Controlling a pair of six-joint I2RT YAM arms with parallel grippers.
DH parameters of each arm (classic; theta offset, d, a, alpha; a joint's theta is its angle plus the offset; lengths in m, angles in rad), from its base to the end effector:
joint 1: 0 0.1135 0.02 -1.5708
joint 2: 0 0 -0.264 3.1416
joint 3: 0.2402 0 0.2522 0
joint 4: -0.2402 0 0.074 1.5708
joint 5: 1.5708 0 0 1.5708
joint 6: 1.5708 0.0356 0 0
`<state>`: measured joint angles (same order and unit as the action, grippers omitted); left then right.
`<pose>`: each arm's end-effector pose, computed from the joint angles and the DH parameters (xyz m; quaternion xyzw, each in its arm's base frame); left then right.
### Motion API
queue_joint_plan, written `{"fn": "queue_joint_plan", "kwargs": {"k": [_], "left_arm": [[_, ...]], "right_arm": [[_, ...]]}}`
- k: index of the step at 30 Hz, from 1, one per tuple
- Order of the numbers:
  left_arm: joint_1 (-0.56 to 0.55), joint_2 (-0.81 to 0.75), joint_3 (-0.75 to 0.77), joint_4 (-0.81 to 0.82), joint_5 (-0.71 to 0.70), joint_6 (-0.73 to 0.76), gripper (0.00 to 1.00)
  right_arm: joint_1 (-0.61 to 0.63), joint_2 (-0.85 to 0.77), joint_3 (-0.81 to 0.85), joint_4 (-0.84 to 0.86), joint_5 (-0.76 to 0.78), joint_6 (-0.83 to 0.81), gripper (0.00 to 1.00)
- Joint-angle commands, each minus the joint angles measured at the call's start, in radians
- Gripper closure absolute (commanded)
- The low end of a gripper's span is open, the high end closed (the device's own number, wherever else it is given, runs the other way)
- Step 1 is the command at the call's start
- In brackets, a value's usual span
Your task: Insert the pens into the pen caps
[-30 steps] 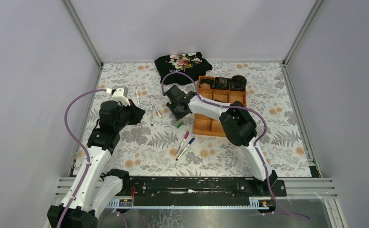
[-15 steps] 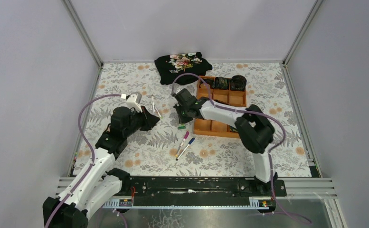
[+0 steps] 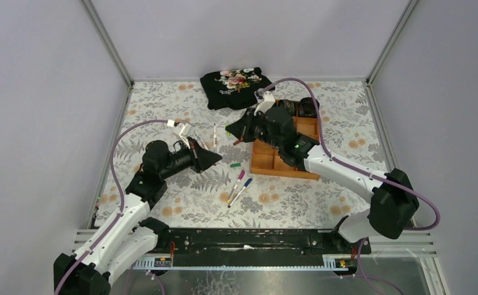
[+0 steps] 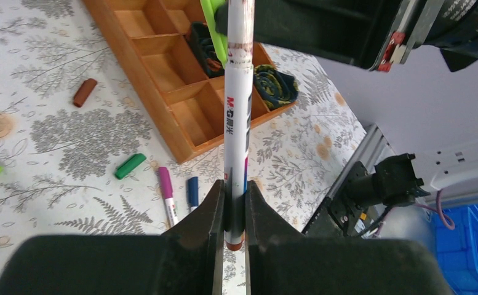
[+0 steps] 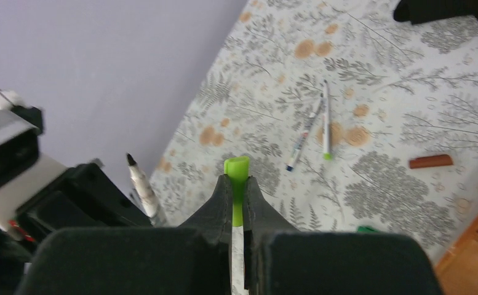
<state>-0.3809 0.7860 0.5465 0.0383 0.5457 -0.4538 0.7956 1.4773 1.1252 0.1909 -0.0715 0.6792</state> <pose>0.1676 -0.0870 0.2796 0.1432 0.7516 -0.4377 0.4722 0.2460 0.2547 0.3306 -0.0674 0.7586 0.4555 0.4610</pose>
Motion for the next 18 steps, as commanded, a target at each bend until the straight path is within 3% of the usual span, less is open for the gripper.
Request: {"fn": "queue_joint_plan", "kwargs": {"k": [1,18], "left_arm": [[-0.031,-0.019,-0.012,0.094,0.052,-0.004,1.0],[-0.065,-0.03,-0.014,0.092,0.043,0.001,1.0]], "right_arm": [[-0.002,-0.048,-0.049,0.257,-0.027,0.125,1.0],[-0.003,-0.057,-0.028,0.352,-0.061,0.152,1.0]]}}
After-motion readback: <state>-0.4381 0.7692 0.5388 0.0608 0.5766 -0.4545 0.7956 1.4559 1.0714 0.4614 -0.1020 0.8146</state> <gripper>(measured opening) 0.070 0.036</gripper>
